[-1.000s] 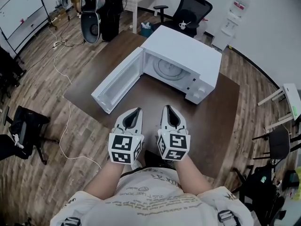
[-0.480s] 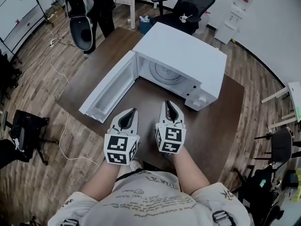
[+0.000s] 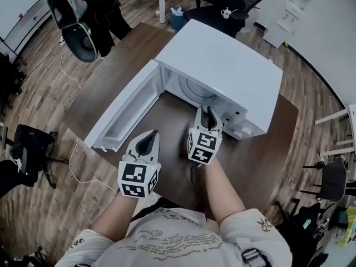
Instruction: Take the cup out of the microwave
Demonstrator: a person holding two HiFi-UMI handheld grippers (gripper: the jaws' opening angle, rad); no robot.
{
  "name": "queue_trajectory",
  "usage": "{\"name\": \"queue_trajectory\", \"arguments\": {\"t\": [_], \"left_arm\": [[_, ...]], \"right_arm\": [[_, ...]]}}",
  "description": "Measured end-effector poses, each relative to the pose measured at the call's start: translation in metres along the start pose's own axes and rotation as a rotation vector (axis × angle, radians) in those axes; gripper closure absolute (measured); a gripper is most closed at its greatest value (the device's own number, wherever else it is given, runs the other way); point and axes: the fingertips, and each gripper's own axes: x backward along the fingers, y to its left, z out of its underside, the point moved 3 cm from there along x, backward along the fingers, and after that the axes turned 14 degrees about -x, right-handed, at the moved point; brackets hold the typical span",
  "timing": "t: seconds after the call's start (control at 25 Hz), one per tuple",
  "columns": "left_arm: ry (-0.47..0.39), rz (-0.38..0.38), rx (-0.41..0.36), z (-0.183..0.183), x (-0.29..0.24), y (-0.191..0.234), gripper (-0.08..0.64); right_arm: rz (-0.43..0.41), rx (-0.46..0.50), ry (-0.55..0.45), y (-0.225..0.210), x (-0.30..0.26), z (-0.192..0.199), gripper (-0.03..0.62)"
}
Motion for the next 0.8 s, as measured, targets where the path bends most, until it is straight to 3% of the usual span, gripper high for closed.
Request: {"name": "queue_trajectory", "arguments": {"t": [0.32,0.44,0.56,0.8], "left_arm": [[0.051,-0.009,-0.003,0.022,0.000,0.005,0.549],[0.073,-0.014,-0.010,0.029,0.003,0.007,0.549],[0.092,-0.022,-0.009,0.036,0.005,0.009,0.549],[0.117,-0.027,-0.014,0.046,0.007,0.008,0.549]], "right_arm": [[0.047,0.043,0.014,-0.016,-0.067,0.012,0.468],[0.082,0.127,-0.002,-0.018,-0.084,0.010,0.461],[0.113,0.148,-0.003,-0.026,-0.098,0.009,0.460],[0.061,0.158,0.024,-0.026,-0.124,0.012,0.462]]}}
